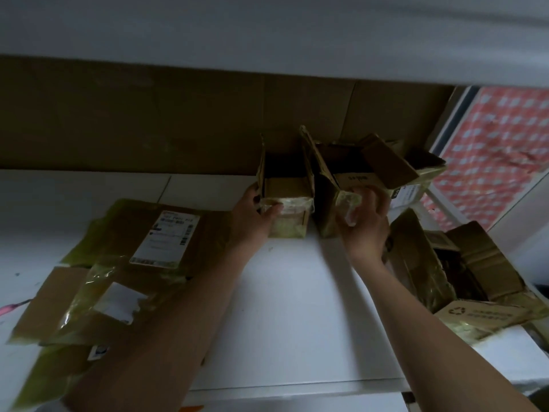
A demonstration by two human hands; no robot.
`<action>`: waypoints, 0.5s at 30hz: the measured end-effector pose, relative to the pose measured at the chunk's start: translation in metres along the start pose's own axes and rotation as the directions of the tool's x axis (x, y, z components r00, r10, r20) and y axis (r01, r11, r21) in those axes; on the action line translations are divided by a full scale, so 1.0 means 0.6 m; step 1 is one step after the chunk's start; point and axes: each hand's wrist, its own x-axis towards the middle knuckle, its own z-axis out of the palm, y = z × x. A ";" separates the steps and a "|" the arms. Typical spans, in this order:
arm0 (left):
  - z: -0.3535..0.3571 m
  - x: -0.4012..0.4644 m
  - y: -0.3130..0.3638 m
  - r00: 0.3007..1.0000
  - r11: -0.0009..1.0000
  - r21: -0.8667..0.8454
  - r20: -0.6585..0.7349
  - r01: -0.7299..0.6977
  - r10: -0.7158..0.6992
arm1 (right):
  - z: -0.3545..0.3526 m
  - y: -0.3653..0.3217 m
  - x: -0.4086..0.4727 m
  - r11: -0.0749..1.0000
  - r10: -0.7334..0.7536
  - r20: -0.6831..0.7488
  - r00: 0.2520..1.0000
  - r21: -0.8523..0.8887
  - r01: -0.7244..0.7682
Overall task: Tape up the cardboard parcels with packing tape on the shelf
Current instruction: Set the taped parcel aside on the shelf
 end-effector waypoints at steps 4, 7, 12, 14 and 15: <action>0.008 0.014 0.007 1.000 0.999 0.048 0.009 0.009 -0.009 | 0.008 -0.004 0.014 0.995 0.094 0.015 0.995 0.033 -0.095; 0.014 0.023 0.011 0.999 0.998 0.063 0.015 0.027 -0.028 | 0.018 -0.008 0.023 0.986 0.141 0.051 0.989 0.076 -0.145; 0.010 0.019 0.018 0.995 0.981 0.182 0.054 0.072 -0.083 | 0.011 -0.007 0.027 0.982 0.155 0.130 0.979 0.086 -0.166; -0.007 0.011 0.024 0.995 0.965 0.255 0.069 0.058 -0.078 | -0.005 -0.011 0.027 0.987 0.114 0.204 0.972 0.088 -0.134; -0.019 0.006 0.027 0.995 0.958 0.285 0.087 0.027 -0.054 | -0.014 -0.013 0.026 0.990 0.092 0.234 0.968 0.080 -0.113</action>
